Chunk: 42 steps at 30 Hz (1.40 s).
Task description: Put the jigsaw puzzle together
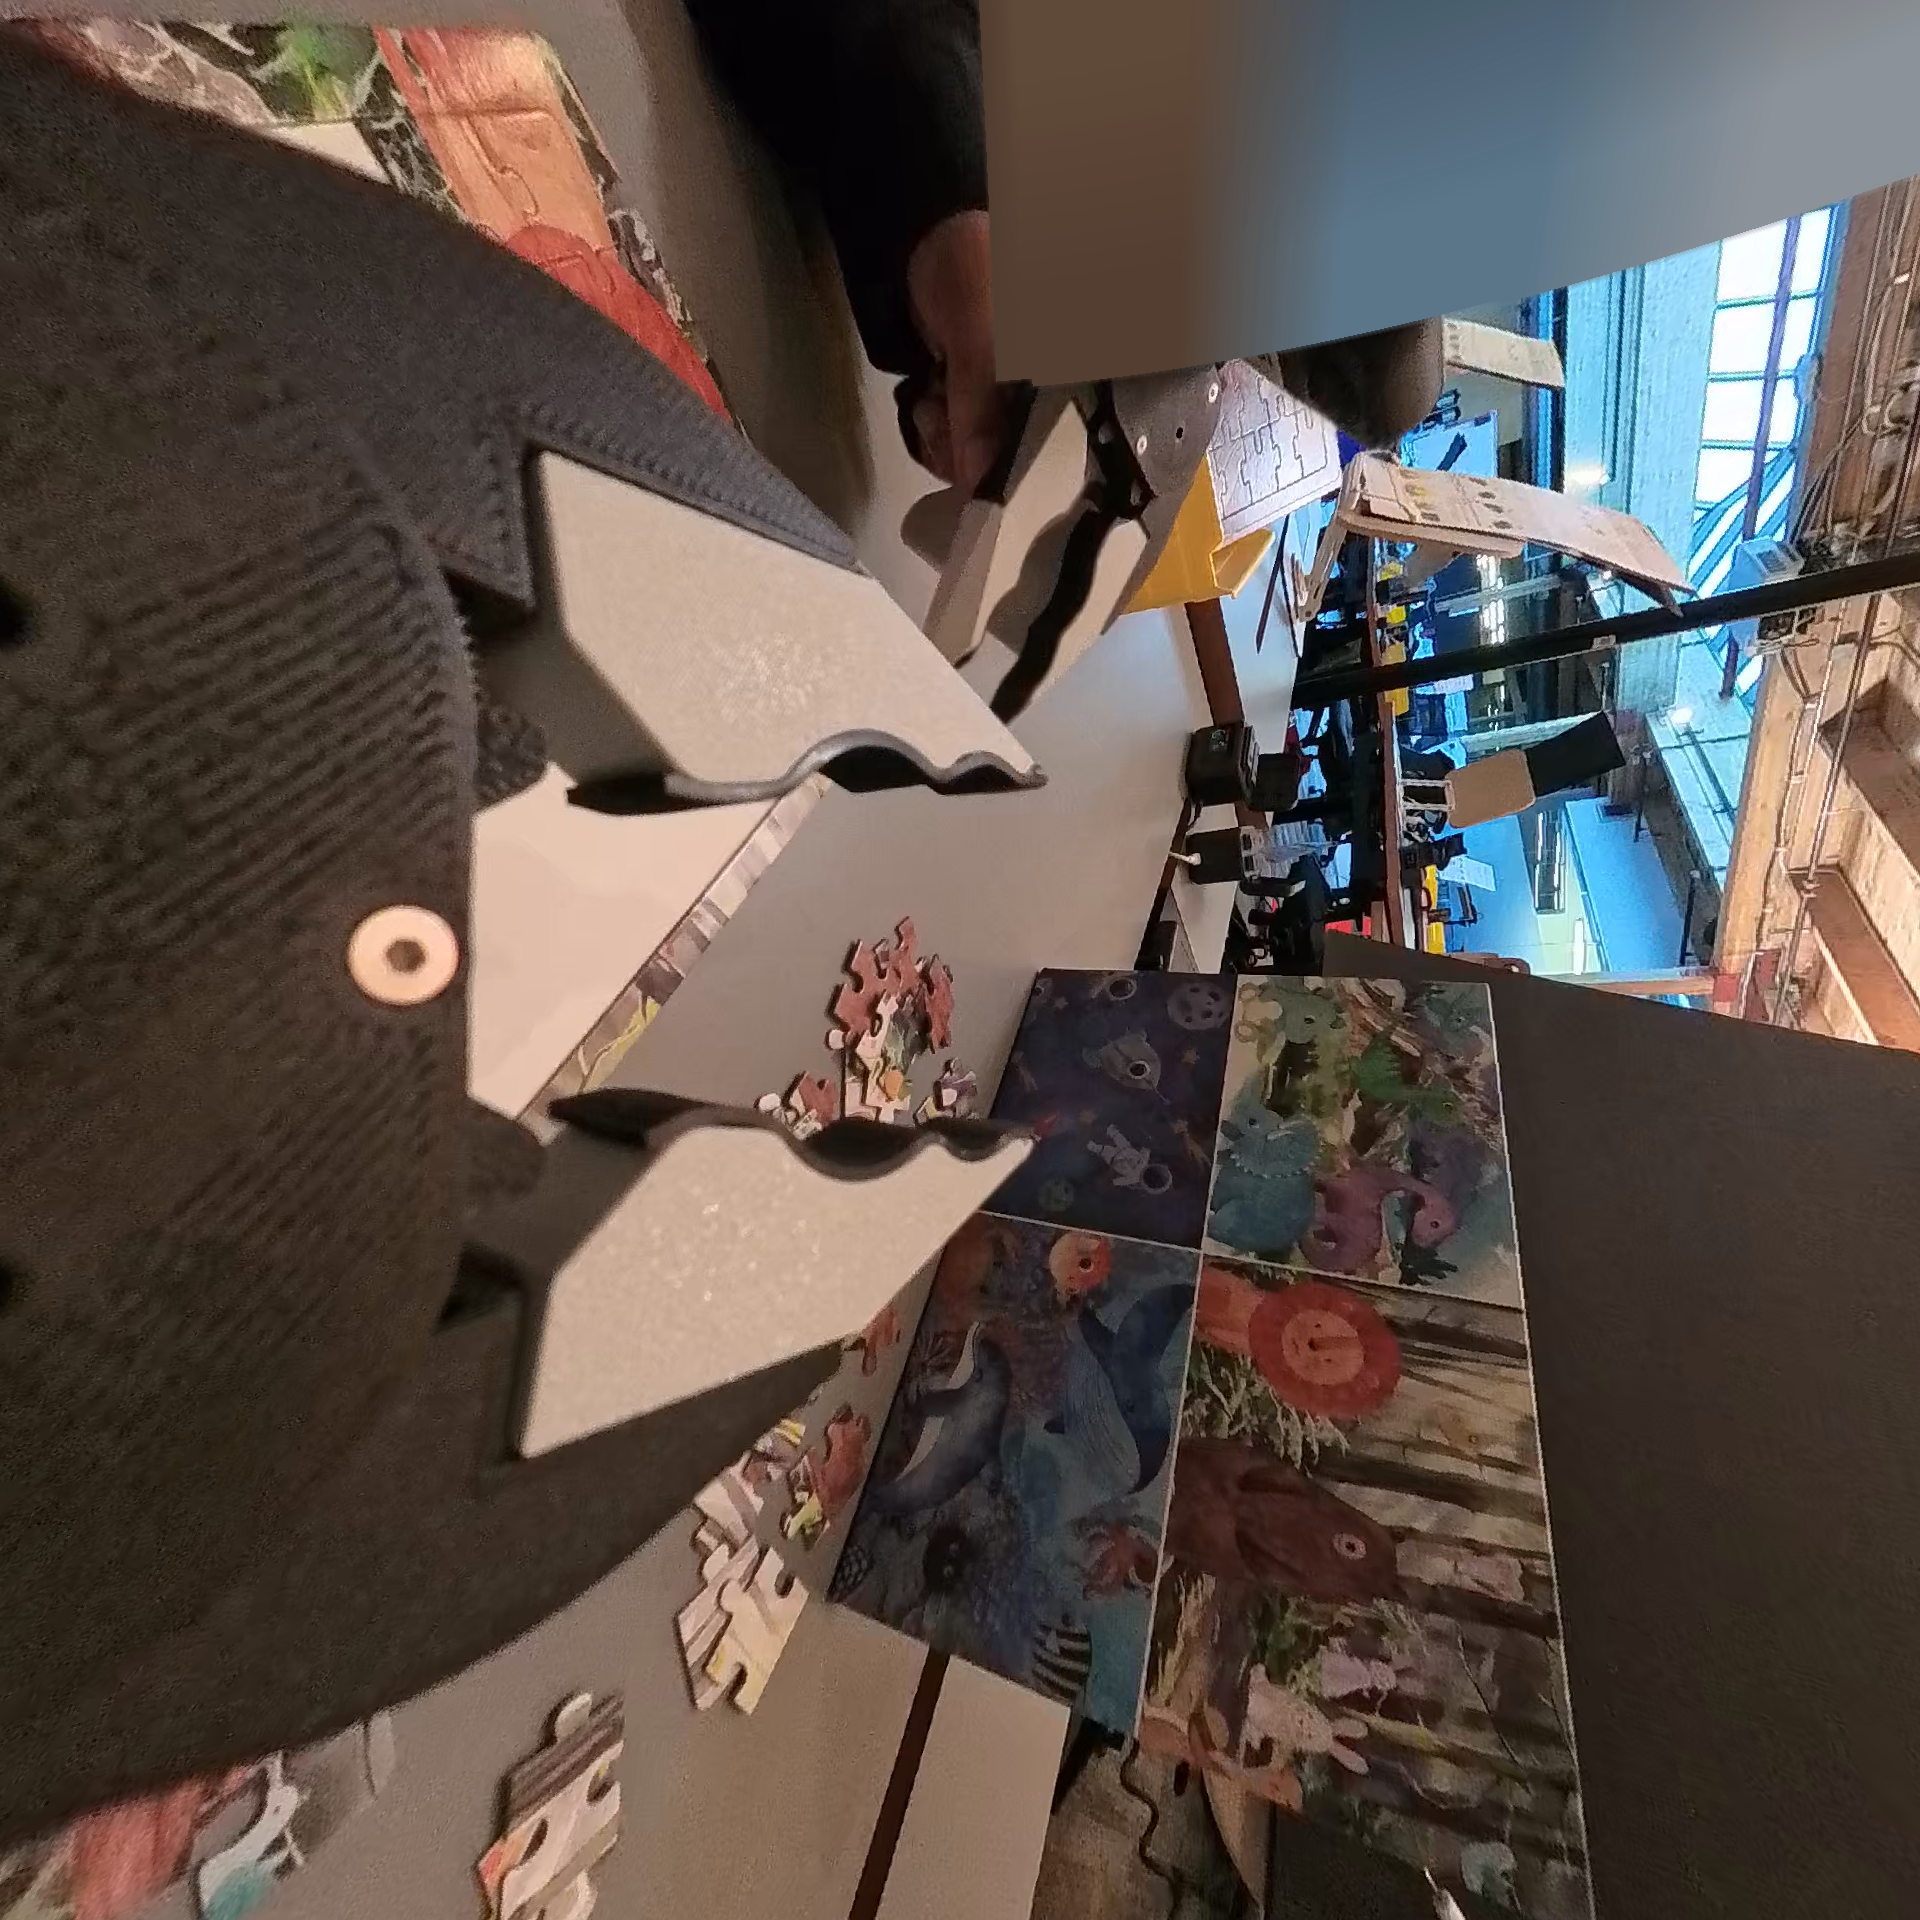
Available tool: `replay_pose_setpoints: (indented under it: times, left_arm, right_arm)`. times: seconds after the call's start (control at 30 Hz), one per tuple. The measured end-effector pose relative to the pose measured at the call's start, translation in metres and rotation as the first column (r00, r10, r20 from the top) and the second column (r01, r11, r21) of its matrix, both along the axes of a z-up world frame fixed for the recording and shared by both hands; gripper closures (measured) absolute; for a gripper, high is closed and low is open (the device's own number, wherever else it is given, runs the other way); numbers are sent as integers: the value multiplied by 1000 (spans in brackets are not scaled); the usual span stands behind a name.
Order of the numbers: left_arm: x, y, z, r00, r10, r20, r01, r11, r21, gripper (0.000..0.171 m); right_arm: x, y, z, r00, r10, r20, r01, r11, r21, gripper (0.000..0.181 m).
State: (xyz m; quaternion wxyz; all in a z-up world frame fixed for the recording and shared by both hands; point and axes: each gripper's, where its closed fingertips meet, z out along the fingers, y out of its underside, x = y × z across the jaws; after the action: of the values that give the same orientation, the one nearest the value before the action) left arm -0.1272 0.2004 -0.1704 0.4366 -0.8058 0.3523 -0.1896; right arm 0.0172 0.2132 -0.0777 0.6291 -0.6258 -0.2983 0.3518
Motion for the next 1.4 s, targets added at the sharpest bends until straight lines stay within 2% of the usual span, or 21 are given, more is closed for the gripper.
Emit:
replay_pose_setpoints:
  times: [0.1,0.2,0.3,0.37,0.47,0.57,0.67,0.77,0.83,0.9,1.0,1.1,1.27,1.4]
  left_arm:
    - [7,-1,8,998,-22,62,20,999,28,118]
    - [4,6,9,997,19,78,-22,999,42,93]
    - [-6,12,6,997,69,35,-72,994,79,101]
    - [-10,16,7,995,97,19,-99,987,124,127]
    - [-16,19,10,992,117,40,-122,976,182,153]
    - [-17,18,12,988,109,113,-124,983,135,162]
    - [-18,19,11,972,138,192,-145,989,20,163]
    - [-17,18,13,957,146,251,-143,989,-29,169]
    - [-16,19,14,948,154,278,-151,988,-34,165]
    - [-18,21,13,939,172,299,-165,985,-49,150]
    - [-19,23,14,930,181,320,-171,984,-58,151]
    - [-16,19,19,925,150,349,-139,989,-57,161]
    - [-8,10,28,909,75,410,-64,997,-40,153]
    - [-5,6,29,902,49,429,-27,998,-58,143]
  right_arm:
    - [0,0,0,1000,-3,0,3,1000,1,121]
    - [-1,1,-2,1000,-6,9,6,1000,0,121]
    - [-1,1,-3,1000,-5,7,5,1000,-6,122]
    - [0,1,-1,1000,-5,2,5,1000,-6,122]
    - [-1,-1,0,1000,0,-5,0,1000,-6,123]
    - [-3,-4,1,1000,4,1,-4,1000,1,123]
    - [0,-3,3,1000,-17,17,16,999,28,123]
    - [17,6,15,994,-103,19,101,990,94,127]
    - [39,13,30,981,-191,-34,194,971,143,137]
    - [67,19,48,950,-287,-126,306,935,179,141]
    - [102,27,61,910,-366,-196,400,899,176,140]
    - [125,36,62,887,-417,-200,449,880,155,140]
    - [145,48,53,871,-471,-141,489,861,142,141]
    - [156,50,53,863,-484,-145,501,855,130,145]
